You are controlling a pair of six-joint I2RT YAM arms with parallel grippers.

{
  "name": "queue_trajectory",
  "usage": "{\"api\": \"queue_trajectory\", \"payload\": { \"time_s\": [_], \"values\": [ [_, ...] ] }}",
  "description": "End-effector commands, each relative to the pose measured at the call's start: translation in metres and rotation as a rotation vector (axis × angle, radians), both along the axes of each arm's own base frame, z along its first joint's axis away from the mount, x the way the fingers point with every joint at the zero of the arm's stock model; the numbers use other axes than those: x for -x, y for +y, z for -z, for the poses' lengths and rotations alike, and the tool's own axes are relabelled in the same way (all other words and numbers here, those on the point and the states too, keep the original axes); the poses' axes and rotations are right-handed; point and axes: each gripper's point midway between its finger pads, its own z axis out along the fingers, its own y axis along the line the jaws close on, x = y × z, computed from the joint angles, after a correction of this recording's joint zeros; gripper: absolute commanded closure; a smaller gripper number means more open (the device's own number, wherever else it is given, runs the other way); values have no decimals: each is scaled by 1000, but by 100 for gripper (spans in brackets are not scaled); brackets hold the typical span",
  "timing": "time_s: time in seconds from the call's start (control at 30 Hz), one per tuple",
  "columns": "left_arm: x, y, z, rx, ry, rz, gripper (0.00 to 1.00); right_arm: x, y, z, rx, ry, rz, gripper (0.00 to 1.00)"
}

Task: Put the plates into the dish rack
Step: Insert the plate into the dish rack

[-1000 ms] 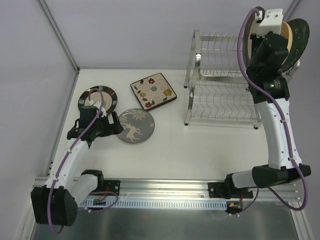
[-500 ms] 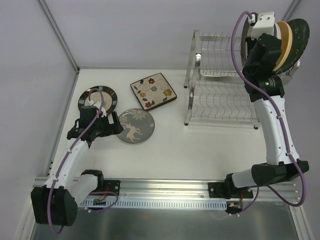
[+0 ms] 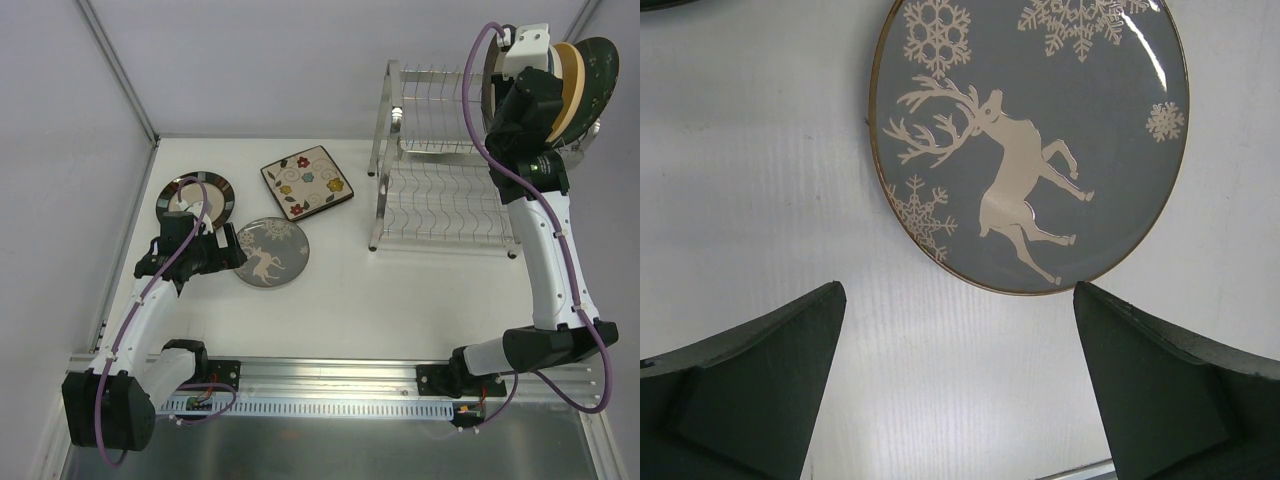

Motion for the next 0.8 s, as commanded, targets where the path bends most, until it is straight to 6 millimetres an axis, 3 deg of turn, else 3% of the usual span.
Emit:
{"api": "queue_trajectory", "payload": {
  "time_s": [0.0, 0.13, 0.5, 0.77],
  "values": [
    [-2, 2, 0, -13, -12, 7, 1, 44, -15, -92, -79, -340, 36, 99],
    [-2, 2, 0, -12, -10, 6, 1, 42, -14, -88, -79, -316, 32, 99],
    [-1, 2, 1, -13, -3, 3, 1, 41, -24, -49, -86, -219, 112, 99],
    [0, 2, 2, -12, 1, 4, 1, 43, -29, -42, -105, -203, 141, 100]
  ]
}}
